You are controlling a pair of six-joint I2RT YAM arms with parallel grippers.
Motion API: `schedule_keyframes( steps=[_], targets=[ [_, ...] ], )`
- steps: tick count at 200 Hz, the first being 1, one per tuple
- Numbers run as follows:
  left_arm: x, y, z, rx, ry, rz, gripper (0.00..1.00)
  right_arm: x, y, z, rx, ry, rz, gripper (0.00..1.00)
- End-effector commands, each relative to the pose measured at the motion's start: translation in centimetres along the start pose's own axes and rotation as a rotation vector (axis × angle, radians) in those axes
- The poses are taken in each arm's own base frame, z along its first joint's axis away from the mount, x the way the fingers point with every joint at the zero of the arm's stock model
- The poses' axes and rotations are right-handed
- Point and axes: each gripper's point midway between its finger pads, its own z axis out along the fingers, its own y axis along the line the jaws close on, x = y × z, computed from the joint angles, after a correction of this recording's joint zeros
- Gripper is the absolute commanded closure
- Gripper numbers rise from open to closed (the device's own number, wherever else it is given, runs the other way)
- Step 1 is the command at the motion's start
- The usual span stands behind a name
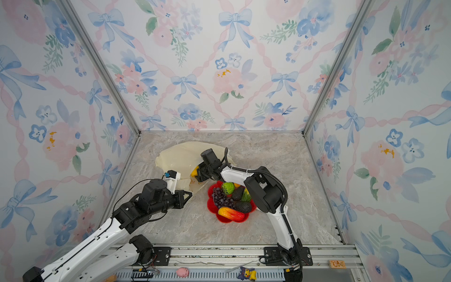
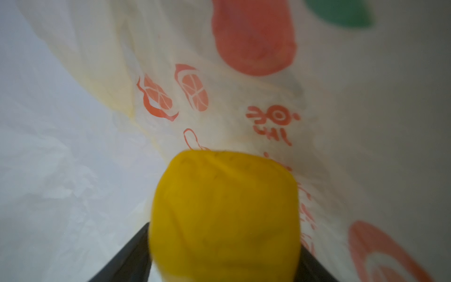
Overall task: Place the fruits into the plastic bag
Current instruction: 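Push the yellow pepper into the bag and open the right gripper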
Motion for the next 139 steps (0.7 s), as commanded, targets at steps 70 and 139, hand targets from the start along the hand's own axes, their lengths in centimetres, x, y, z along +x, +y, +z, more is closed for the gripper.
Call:
schedule_keyframes(
  steps=[70, 139],
  targets=[
    [-0.7, -0.6, -0.1, 0.011, -0.021, 0.005, 1.00, 2.6, 6.4, -1.1, -0.126, 0.098, -0.131, 0.04],
    [-0.5, -0.2, -0.5, 0.010, -0.041, -0.026, 1.00, 4.9, 4.4, -2.8, -0.053, 0.193, -0.191, 0.04]
  ],
)
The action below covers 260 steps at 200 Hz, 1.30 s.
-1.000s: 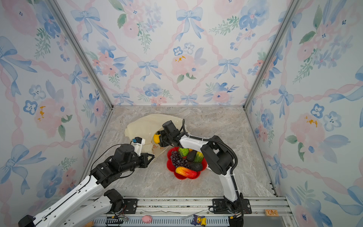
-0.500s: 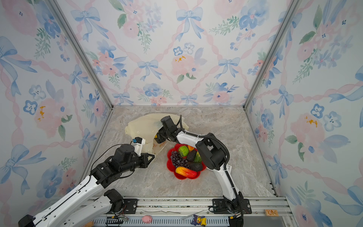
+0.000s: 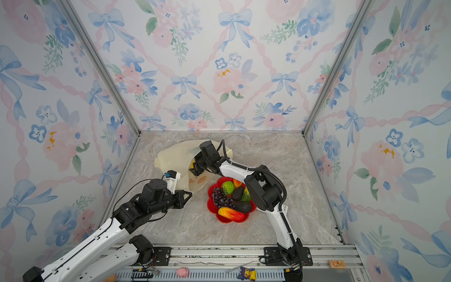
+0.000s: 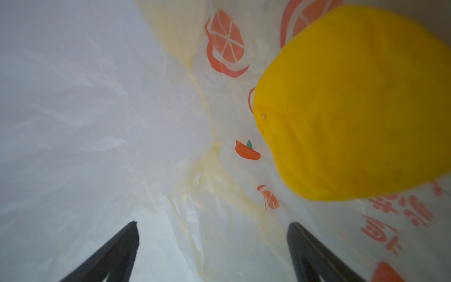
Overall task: Place the fruits into the plastic bag
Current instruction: 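Push the yellow pepper into the bag and open the right gripper, then withdraw the right gripper from the bag and move it over the bowl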
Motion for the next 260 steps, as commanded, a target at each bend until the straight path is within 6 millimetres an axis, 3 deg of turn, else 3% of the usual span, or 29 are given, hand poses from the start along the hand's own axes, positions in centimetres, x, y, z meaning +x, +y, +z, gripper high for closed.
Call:
schedule_keyframes(
  steps=[1, 65, 117, 160, 194, 260],
  targets=[
    [-0.4, -0.2, -0.4, 0.009, -0.034, -0.016, 1.00, 2.1, 0.6, -1.9, 0.016, 0.059, -0.048, 0.04],
    [0.1, 0.5, -0.4, 0.000, -0.040, -0.052, 1.00, 6.2, -0.1, -3.4, 0.043, 0.219, -0.127, 0.04],
    [0.0, 0.7, -0.5, -0.010, -0.054, -0.054, 1.00, 7.7, -4.1, -6.1, 0.186, 0.294, -0.167, 0.04],
    [-0.1, 0.8, -0.4, -0.017, -0.053, -0.044, 1.00, 7.5, -6.9, -10.5, 0.353, 0.276, -0.295, 0.04],
    [-0.2, 0.5, -0.2, -0.015, -0.041, -0.029, 1.00, 6.8, -7.7, -14.3, 0.437, 0.227, -0.375, 0.04],
    [-0.2, 0.5, -0.2, -0.016, -0.039, -0.023, 1.00, 5.2, -9.7, -23.8, 0.760, 0.119, -0.685, 0.04]
  ],
)
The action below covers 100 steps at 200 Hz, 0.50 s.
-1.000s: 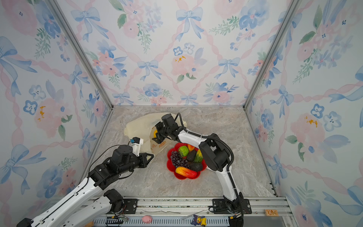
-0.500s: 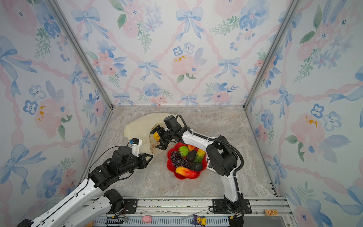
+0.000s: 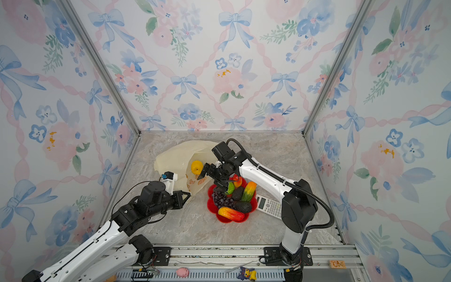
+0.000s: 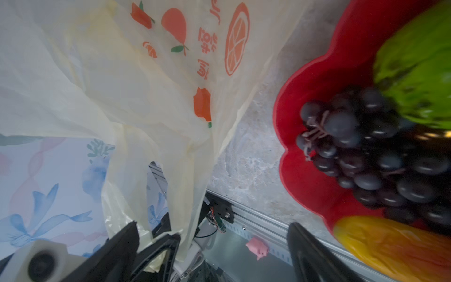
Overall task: Place the fruits into the plastic bag
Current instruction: 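Withdraw the right gripper from the bag and move it over the bowl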
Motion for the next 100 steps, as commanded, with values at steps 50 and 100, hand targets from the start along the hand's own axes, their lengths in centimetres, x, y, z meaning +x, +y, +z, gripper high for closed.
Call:
schedule_keyframes(
  steps=[50, 100],
  targets=[
    [-0.2, -0.6, -0.1, 0.020, -0.002, 0.032, 1.00, 3.3, -8.5, -7.6, 0.478, 0.041, -0.414, 0.04],
    [0.2, -0.1, 0.0, 0.012, -0.002, 0.010, 1.00, 5.3, -11.1, -7.6, 0.705, 0.128, -0.777, 0.04]
  ],
)
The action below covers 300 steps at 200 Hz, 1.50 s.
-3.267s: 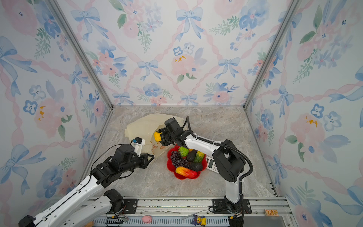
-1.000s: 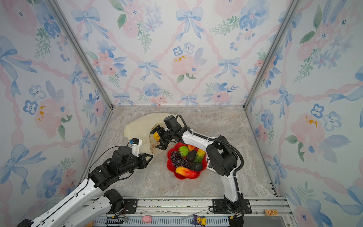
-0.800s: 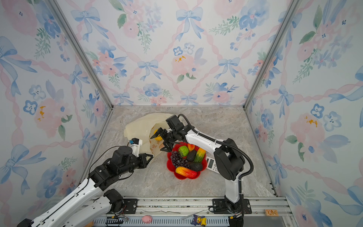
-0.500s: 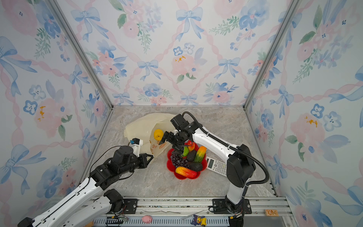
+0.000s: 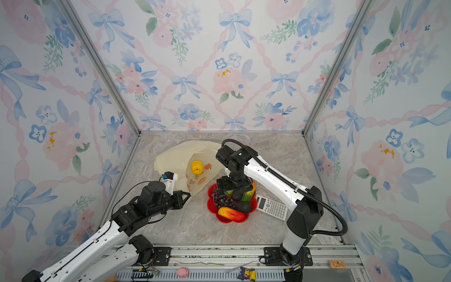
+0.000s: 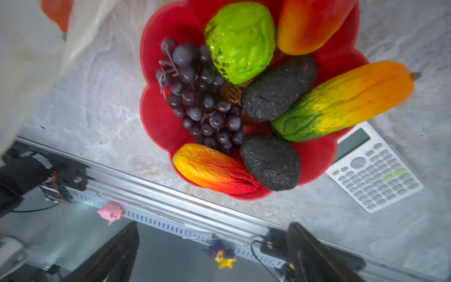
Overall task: Place the fruits into the plastic bag
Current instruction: 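Withdraw the right gripper from the bag and move it over the bowl, then lower the right gripper onto the red-yellow mango nearest the robot and grasp it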
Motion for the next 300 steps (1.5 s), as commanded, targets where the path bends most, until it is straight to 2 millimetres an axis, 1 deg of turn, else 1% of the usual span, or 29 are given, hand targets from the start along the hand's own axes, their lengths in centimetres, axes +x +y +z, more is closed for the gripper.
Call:
schedule_keyframes(
  steps=[1, 57, 83, 100, 155, 185, 216, 252, 293, 300],
  targets=[
    [0.2, -0.1, 0.0, 0.012, 0.000, 0.005, 1.00, 2.5, -1.5, 0.1, 0.156, 0.046, -0.249, 0.04],
    [0.4, 0.2, -0.2, 0.013, -0.011, -0.018, 1.00, 3.5, 1.6, 3.4, 0.174, 0.069, -0.468, 0.03],
    [0.6, 0.4, -0.2, 0.010, -0.013, -0.031, 1.00, 3.8, 2.3, 5.3, 0.217, 0.100, -0.531, 0.03],
    [0.6, 0.4, -0.3, 0.010, -0.015, -0.035, 1.00, 3.7, 2.7, 6.1, 0.231, 0.104, -0.563, 0.03],
    [0.5, 0.5, -0.2, 0.005, -0.017, -0.034, 1.00, 2.9, 2.9, 8.3, 0.261, 0.123, -0.586, 0.00],
    [0.4, 0.5, -0.2, 0.003, -0.019, -0.032, 1.00, 2.6, 2.8, 9.3, 0.276, 0.134, -0.586, 0.02],
    [0.7, 0.5, 0.0, 0.002, -0.003, -0.032, 1.00, 2.7, 2.5, 10.2, 0.297, 0.147, -0.581, 0.04],
    [0.9, 0.7, 0.1, 0.000, 0.001, -0.033, 1.00, 2.7, 2.2, 11.2, 0.312, 0.161, -0.576, 0.10],
    [1.0, 0.9, 0.1, -0.003, -0.003, -0.042, 1.00, 2.7, 2.0, 12.0, 0.323, 0.173, -0.573, 0.28],
    [0.9, 0.8, 0.0, -0.004, -0.004, -0.040, 1.00, 2.7, 2.0, 12.1, 0.326, 0.172, -0.573, 0.30]
  ],
)
